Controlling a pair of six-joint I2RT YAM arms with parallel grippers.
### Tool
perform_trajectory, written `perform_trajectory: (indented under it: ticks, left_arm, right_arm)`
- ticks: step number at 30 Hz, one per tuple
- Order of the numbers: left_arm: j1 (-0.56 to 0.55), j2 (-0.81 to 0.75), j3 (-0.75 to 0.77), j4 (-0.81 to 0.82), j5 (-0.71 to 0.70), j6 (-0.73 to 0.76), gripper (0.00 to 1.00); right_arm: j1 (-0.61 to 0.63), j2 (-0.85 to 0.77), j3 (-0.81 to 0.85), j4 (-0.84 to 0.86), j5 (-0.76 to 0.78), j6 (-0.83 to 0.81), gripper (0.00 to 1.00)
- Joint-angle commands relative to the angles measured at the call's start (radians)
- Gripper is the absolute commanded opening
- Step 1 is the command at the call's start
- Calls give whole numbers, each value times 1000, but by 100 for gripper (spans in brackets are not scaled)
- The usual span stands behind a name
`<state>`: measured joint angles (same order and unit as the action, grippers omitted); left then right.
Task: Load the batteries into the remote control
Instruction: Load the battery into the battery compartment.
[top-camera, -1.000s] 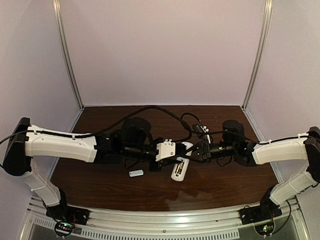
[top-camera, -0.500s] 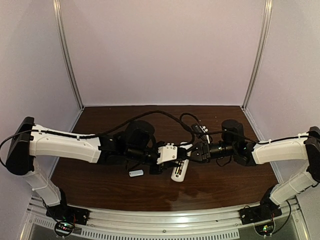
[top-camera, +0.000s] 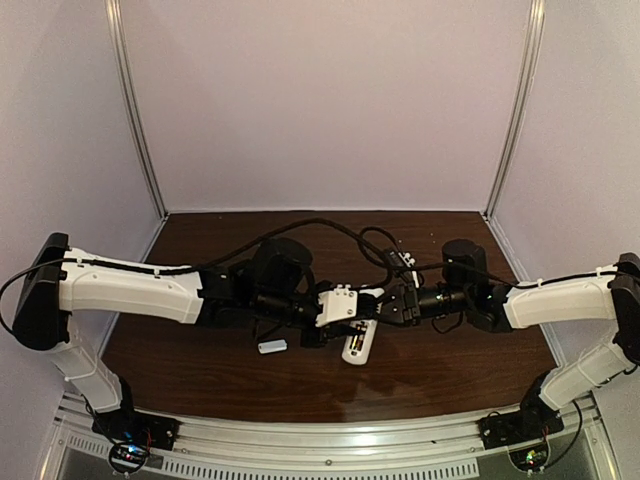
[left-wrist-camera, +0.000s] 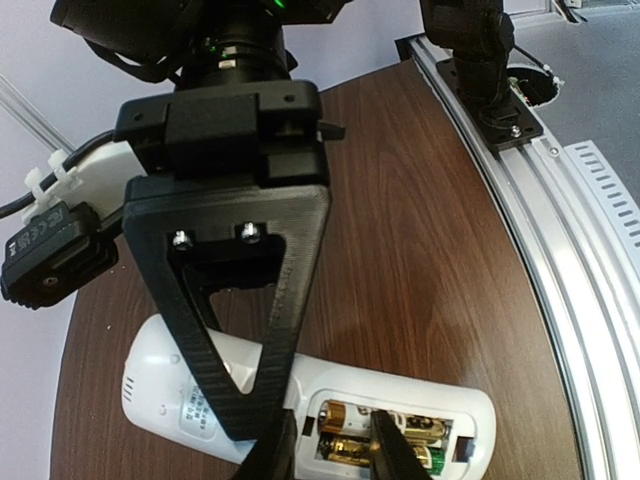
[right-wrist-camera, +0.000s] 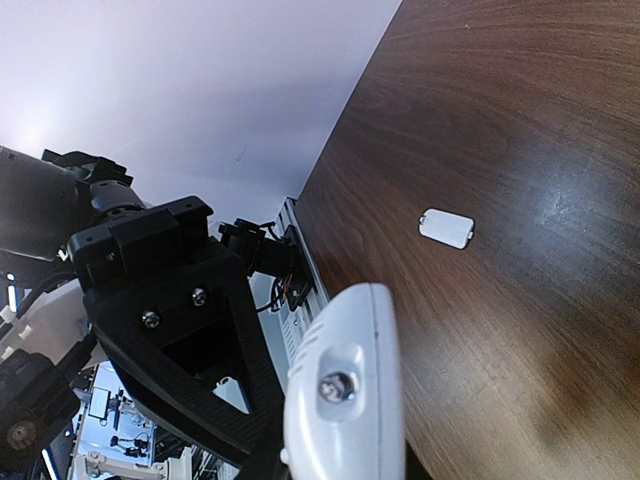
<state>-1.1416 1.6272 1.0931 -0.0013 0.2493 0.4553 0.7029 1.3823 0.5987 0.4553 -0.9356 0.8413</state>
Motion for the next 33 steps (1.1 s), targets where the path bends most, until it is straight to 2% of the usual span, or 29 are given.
perform_trajectory:
  ticks: [1, 13, 24, 33]
  left_arm:
    - [-1, -6, 25, 20, -12, 9, 28]
    - [-1, 2, 28, 23, 2, 31, 25]
    - [-1, 13, 18, -21, 34, 46, 9]
    - [-6, 32, -18, -38, 47, 50, 6]
  right_arm:
    - [14, 10, 29, 21, -17, -9, 0]
    - [21, 23, 44, 10, -28, -14, 0]
    - [22, 18, 52, 10, -32, -12, 0]
    - [23, 1, 58, 37, -43, 8, 0]
